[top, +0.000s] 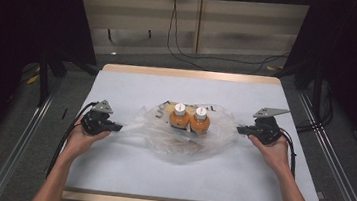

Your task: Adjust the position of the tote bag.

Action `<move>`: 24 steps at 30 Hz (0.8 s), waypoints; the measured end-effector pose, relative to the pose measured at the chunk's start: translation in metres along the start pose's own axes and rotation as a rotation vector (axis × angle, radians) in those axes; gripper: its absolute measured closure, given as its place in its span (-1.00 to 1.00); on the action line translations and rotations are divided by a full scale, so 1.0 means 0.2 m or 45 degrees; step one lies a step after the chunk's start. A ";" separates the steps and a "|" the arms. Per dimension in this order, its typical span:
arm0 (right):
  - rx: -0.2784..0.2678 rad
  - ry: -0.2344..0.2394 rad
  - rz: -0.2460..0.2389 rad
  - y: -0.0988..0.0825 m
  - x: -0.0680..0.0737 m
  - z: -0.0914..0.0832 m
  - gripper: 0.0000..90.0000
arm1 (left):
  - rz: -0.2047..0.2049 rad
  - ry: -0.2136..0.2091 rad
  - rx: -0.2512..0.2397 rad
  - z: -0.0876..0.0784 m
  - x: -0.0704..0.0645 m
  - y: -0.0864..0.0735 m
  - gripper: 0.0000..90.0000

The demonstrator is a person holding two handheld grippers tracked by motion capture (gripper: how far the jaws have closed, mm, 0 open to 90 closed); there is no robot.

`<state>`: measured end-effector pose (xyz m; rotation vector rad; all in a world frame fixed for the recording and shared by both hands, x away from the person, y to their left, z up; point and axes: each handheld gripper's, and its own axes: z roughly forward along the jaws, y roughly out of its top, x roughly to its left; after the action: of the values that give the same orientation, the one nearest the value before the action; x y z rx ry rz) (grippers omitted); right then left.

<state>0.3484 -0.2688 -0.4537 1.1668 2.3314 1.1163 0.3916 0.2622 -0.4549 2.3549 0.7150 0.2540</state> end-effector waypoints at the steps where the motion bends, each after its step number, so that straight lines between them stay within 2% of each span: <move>1: 0.013 -0.002 -0.002 0.00 0.00 0.00 0.99 | -0.001 -0.006 0.007 0.00 0.00 0.00 0.98; 3: 0.036 -0.007 -0.011 -0.01 0.00 0.02 1.00 | 0.017 0.004 0.034 0.01 0.00 0.00 0.98; 7: 0.098 -0.023 -0.027 -0.03 0.00 0.05 0.99 | 0.017 0.006 0.069 0.04 -0.01 -0.02 0.98; 8: 0.105 -0.032 -0.029 -0.04 0.00 0.06 0.99 | 0.000 0.005 0.076 0.06 -0.01 -0.02 0.98; 10: 0.114 -0.028 -0.035 -0.05 0.00 0.08 1.00 | 0.022 0.007 0.083 0.06 -0.01 -0.03 0.98; 11: 0.121 -0.028 -0.033 -0.05 0.00 0.08 0.99 | 0.007 0.001 0.075 0.06 -0.01 -0.04 0.98; 12: 0.137 -0.029 -0.029 -0.06 0.00 0.08 1.00 | 0.017 0.001 0.074 0.05 -0.01 -0.04 0.98; 14: 0.162 -0.030 -0.054 -0.07 0.00 0.10 1.00 | 0.012 0.013 0.066 0.05 -0.02 -0.04 0.98; 16: 0.180 -0.051 -0.073 -0.07 0.01 0.10 1.00 | 0.030 0.028 0.096 0.05 -0.03 -0.04 0.98; 18: 0.177 -0.065 -0.074 -0.08 0.01 0.10 0.99 | 0.017 0.017 0.073 0.05 -0.03 -0.04 0.98; 20: 0.165 -0.055 -0.072 -0.08 0.01 0.10 0.98 | -0.008 0.000 0.061 0.05 -0.02 -0.05 0.98; 21: 0.162 -0.055 -0.071 -0.08 0.01 0.10 0.97 | -0.060 -0.062 0.032 0.05 0.00 -0.06 0.97; 22: 0.150 -0.058 -0.073 -0.08 0.01 0.10 0.93 | -0.074 -0.062 0.008 0.05 0.00 -0.07 0.96; 23: 0.146 -0.062 -0.075 -0.08 0.01 0.11 0.85 | -0.087 -0.054 0.002 0.04 0.02 -0.08 0.91; 24: 0.144 -0.093 -0.070 -0.08 0.01 0.10 0.69 | -0.110 -0.060 -0.011 0.04 0.02 -0.09 0.82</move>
<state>0.3496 -0.2625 -0.4783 1.1546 2.3818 0.9182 0.3903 0.2708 -0.4723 2.3071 0.7894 0.1629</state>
